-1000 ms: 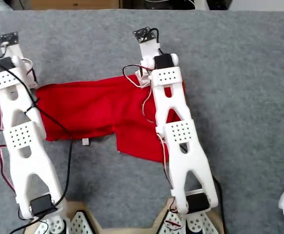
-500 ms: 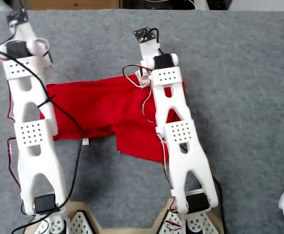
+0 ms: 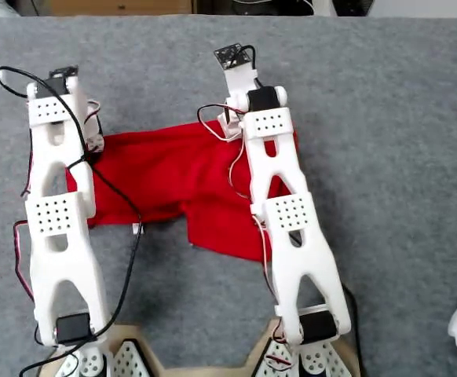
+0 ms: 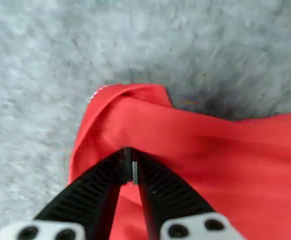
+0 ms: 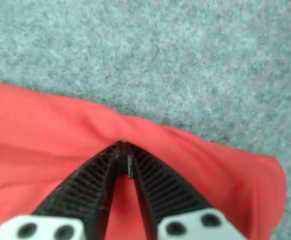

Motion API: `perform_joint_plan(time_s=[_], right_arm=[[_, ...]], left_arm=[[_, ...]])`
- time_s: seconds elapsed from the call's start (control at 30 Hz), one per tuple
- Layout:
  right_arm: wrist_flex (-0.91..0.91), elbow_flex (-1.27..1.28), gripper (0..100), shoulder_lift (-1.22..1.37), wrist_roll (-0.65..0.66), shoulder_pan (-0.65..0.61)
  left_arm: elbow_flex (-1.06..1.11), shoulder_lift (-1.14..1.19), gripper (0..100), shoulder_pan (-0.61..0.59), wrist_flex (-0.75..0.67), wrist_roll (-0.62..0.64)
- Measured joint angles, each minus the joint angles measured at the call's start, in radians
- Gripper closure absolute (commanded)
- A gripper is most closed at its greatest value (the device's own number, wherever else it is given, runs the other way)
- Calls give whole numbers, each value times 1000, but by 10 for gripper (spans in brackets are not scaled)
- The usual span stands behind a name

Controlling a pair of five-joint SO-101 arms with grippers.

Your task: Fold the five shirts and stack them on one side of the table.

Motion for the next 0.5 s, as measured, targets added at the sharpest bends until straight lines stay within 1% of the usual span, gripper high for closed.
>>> perform_joint_plan(time_s=[0.1,0.27,0.37,0.5], right_arm=[[0,0,993,0,0,0],[-2,0,993,0,0,0],[-2,0,993,0,0,0],[-2,0,993,0,0,0]], left_arm=[[2,0,979,-58,-23,-23],[-2,0,979,-196,-37,-63],[-35,2,979,-278,-38,-81],[-84,2,979,-347,-38,-107]])
